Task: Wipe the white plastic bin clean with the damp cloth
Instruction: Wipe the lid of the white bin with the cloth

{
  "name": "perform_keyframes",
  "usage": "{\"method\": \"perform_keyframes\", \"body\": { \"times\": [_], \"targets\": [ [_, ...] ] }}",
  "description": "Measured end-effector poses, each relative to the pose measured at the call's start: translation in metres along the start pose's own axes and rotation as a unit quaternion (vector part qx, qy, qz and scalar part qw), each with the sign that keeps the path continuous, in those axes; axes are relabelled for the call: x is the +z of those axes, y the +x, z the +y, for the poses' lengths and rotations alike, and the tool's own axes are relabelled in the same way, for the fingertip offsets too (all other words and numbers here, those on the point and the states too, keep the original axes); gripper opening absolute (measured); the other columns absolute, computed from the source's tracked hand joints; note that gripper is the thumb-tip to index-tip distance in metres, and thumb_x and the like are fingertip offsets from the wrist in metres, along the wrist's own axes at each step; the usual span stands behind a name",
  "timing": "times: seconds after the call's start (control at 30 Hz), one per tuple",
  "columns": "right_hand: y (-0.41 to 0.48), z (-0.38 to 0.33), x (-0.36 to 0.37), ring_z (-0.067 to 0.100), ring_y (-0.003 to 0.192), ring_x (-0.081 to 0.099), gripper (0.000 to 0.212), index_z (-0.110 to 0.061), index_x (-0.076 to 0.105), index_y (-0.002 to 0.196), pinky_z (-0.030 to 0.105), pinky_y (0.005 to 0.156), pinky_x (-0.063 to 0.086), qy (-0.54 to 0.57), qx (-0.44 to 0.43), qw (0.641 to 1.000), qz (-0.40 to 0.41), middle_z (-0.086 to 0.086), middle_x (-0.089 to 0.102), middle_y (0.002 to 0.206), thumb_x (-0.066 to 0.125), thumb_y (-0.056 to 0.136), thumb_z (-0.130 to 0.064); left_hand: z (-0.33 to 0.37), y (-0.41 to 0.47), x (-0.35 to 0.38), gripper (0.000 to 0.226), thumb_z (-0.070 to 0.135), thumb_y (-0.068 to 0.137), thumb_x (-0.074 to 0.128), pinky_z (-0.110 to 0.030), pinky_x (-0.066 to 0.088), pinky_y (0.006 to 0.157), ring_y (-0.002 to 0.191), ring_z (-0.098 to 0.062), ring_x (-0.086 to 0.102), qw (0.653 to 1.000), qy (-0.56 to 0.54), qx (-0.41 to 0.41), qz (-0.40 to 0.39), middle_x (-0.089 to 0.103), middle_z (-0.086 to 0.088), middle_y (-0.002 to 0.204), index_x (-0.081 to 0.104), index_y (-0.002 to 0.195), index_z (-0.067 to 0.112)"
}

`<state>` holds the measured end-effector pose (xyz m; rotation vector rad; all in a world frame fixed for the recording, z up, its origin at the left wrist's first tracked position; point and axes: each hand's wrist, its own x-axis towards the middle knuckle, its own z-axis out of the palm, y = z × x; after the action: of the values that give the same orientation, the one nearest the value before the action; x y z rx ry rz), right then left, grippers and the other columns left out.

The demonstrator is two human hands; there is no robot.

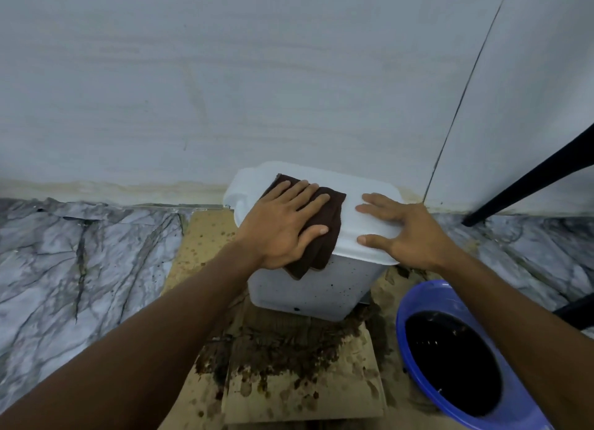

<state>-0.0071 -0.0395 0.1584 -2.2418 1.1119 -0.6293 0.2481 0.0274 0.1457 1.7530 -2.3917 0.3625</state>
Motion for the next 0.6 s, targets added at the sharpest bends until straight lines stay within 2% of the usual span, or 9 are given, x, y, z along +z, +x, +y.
{"method": "perform_keyframes", "body": {
  "times": [0.17, 0.27, 0.4, 0.5, 0.6],
  "targets": [
    [0.020, -0.022, 0.030, 0.007, 0.147, 0.025, 0.055, -0.025, 0.054, 0.139, 0.033, 0.123, 0.016, -0.057, -0.034, 0.997, -0.038, -0.010, 0.039, 0.154, 0.072, 0.088, -0.035, -0.043, -0.022, 0.010, 0.071, 0.064, 0.101, 0.007, -0.037, 0.000, 0.128, 0.157, -0.015, 0.007, 0.997, -0.045, -0.052, -0.036, 0.014, 0.000, 0.170, 0.013, 0.162, 0.029],
    [0.028, -0.027, 0.033, 0.009, 0.148, 0.022, 0.058, -0.023, 0.051, 0.142, 0.034, 0.123, 0.013, -0.078, -0.031, 0.995, -0.045, -0.006, 0.037, 0.156, 0.070, 0.089, -0.035, -0.054, -0.030, 0.013, 0.070, 0.064, 0.101, 0.009, -0.035, -0.001, 0.128, 0.157, -0.016, 0.008, 0.996, -0.054, -0.067, -0.033, 0.015, 0.001, 0.169, 0.014, 0.162, 0.029],
    [0.032, -0.039, 0.040, 0.009, 0.148, 0.020, 0.054, -0.020, 0.049, 0.144, 0.026, 0.119, 0.008, -0.075, -0.017, 0.996, -0.041, -0.006, 0.035, 0.157, 0.065, 0.093, -0.033, -0.065, -0.034, 0.013, 0.070, 0.064, 0.101, 0.010, -0.030, -0.004, 0.126, 0.157, -0.014, 0.008, 0.993, -0.081, -0.082, -0.025, 0.016, 0.003, 0.169, 0.017, 0.161, 0.030],
    [0.037, -0.060, 0.055, 0.012, 0.150, 0.016, 0.055, -0.017, 0.042, 0.148, 0.025, 0.118, 0.005, -0.087, -0.022, 0.995, -0.040, -0.004, 0.031, 0.159, 0.059, 0.098, -0.031, -0.084, -0.043, 0.012, 0.072, 0.065, 0.099, 0.009, -0.032, -0.002, 0.127, 0.157, -0.014, 0.008, 0.990, -0.098, -0.101, -0.020, 0.016, 0.003, 0.169, 0.017, 0.161, 0.030],
    [0.042, -0.080, 0.072, 0.016, 0.150, 0.012, 0.054, -0.014, 0.036, 0.150, 0.018, 0.112, -0.001, -0.101, -0.021, 0.994, -0.037, 0.000, 0.025, 0.162, 0.051, 0.101, -0.029, -0.102, -0.053, 0.012, 0.072, 0.065, 0.099, 0.012, -0.033, -0.001, 0.127, 0.157, -0.015, 0.008, 0.984, -0.124, -0.131, -0.015, 0.017, 0.003, 0.169, 0.018, 0.161, 0.029]
  ]
}}
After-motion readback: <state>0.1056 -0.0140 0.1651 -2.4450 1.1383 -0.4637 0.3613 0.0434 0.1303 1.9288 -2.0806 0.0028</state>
